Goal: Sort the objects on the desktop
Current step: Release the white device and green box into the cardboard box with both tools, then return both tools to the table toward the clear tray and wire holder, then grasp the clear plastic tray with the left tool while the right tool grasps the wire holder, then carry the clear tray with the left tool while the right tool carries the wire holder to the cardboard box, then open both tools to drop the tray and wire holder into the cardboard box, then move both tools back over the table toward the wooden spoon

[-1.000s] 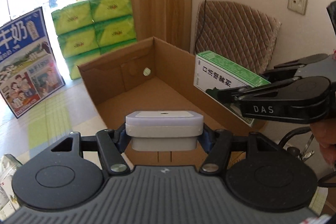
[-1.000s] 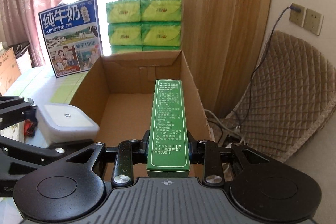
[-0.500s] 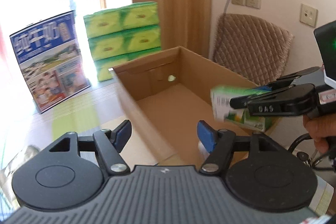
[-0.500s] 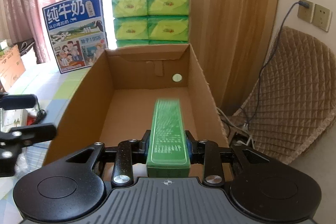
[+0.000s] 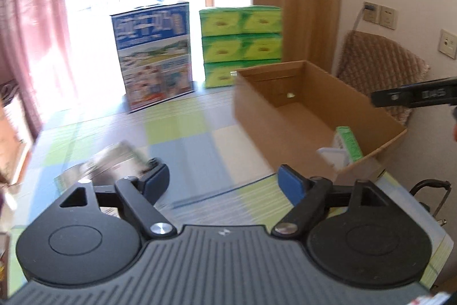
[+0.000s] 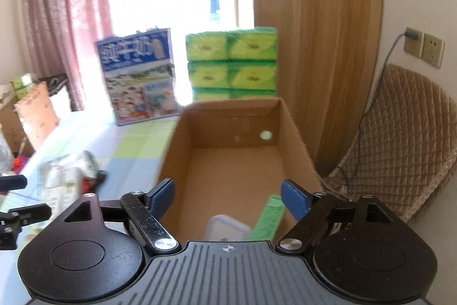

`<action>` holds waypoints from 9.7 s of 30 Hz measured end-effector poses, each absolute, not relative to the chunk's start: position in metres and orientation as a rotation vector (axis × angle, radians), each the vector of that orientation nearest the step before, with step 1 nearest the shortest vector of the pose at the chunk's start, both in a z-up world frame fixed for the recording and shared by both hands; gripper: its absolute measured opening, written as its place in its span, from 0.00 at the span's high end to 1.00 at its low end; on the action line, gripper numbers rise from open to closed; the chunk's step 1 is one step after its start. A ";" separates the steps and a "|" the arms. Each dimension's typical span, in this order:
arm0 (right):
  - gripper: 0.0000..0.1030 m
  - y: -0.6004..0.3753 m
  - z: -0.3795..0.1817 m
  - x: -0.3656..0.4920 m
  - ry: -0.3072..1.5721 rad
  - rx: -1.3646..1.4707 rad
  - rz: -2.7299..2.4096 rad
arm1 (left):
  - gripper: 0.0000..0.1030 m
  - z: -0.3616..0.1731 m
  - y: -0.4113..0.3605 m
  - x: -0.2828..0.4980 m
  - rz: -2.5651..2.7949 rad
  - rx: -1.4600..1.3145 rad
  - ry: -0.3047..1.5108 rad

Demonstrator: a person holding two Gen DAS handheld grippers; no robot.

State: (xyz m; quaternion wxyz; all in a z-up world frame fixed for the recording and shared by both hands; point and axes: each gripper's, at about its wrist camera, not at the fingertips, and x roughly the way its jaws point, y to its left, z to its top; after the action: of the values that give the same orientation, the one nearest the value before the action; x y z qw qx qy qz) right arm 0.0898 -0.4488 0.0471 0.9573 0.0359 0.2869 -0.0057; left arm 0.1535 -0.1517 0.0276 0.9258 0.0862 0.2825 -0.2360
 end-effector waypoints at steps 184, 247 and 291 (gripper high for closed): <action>0.73 -0.457 0.038 0.094 0.608 0.016 0.081 | 0.50 0.034 -0.245 0.162 -0.695 0.303 0.611; 0.58 -0.511 -0.005 0.163 0.685 0.098 0.064 | 0.45 0.009 -0.274 0.229 -0.642 0.304 0.590; 0.02 -0.270 -0.034 0.059 0.685 0.058 0.341 | 0.01 -0.018 0.036 0.117 -0.205 0.151 0.678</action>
State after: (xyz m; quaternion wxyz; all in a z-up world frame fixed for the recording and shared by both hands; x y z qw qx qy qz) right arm 0.0594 -0.2696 -0.0339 0.9273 0.0283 0.3339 0.1665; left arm 0.1165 0.0359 -0.0182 0.9353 0.0737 0.3314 -0.1001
